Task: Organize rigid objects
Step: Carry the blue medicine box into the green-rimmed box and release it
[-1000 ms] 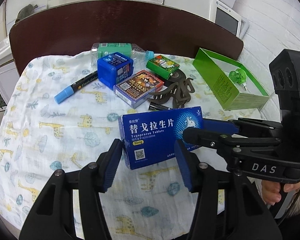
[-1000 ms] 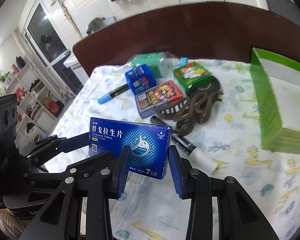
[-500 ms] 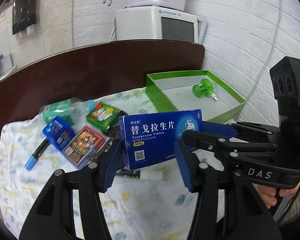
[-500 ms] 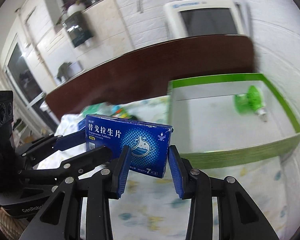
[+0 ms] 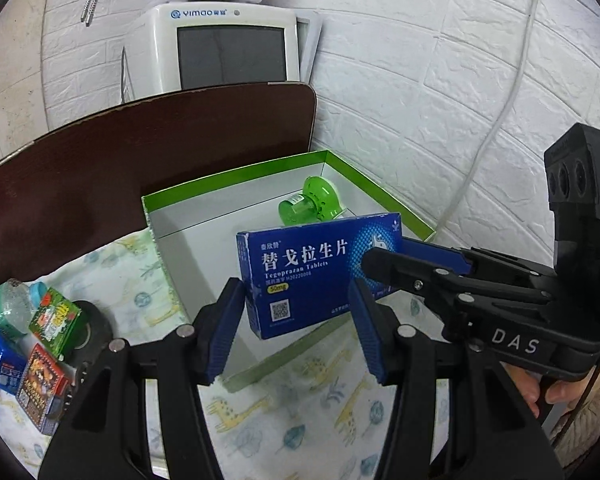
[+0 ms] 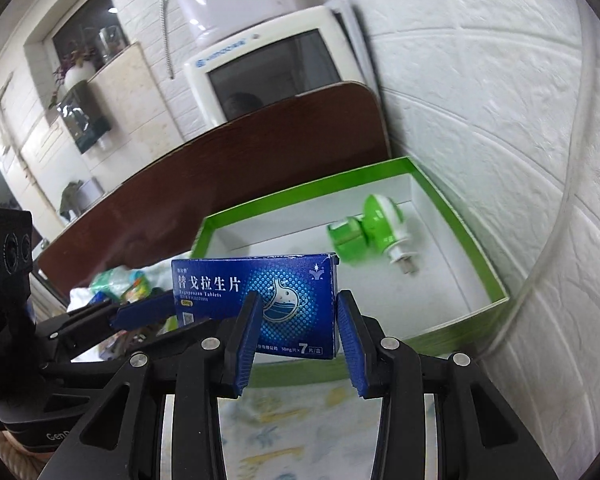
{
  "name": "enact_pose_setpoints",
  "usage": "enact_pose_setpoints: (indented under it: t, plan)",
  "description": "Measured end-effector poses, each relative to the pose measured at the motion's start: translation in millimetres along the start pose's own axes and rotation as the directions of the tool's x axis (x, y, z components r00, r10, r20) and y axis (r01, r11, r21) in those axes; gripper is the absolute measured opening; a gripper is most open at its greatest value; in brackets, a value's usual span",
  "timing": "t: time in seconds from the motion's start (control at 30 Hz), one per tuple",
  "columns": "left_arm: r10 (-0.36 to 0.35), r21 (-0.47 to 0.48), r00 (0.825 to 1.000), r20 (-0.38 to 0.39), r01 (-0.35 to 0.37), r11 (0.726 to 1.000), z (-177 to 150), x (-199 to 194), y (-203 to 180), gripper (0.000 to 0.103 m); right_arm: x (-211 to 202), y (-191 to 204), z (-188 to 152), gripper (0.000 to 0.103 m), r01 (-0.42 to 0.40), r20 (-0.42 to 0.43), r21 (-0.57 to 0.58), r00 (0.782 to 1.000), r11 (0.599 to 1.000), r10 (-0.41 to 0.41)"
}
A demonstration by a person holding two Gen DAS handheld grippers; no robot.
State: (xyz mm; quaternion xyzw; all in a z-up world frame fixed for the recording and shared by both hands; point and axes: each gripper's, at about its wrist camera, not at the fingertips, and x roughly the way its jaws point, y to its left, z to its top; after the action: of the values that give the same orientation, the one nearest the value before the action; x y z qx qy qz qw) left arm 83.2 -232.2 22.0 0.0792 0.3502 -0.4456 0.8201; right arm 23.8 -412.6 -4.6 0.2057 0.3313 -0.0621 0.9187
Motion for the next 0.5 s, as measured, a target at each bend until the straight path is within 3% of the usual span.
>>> enact_pose_setpoints:
  t: [0.23,0.5]
  plan:
    - [-0.049,-0.025,0.996,-0.074,0.047,0.999,13,47,-12,0.052,14,-32,7,0.041,0.038,-0.016,0.036,0.999,0.999,-0.037]
    - [-0.063,-0.024,0.992,-0.109,0.061,0.998,23,72,-18,0.052,22,-47,10,0.041,0.054,-0.019,0.065,0.998,0.996,-0.053]
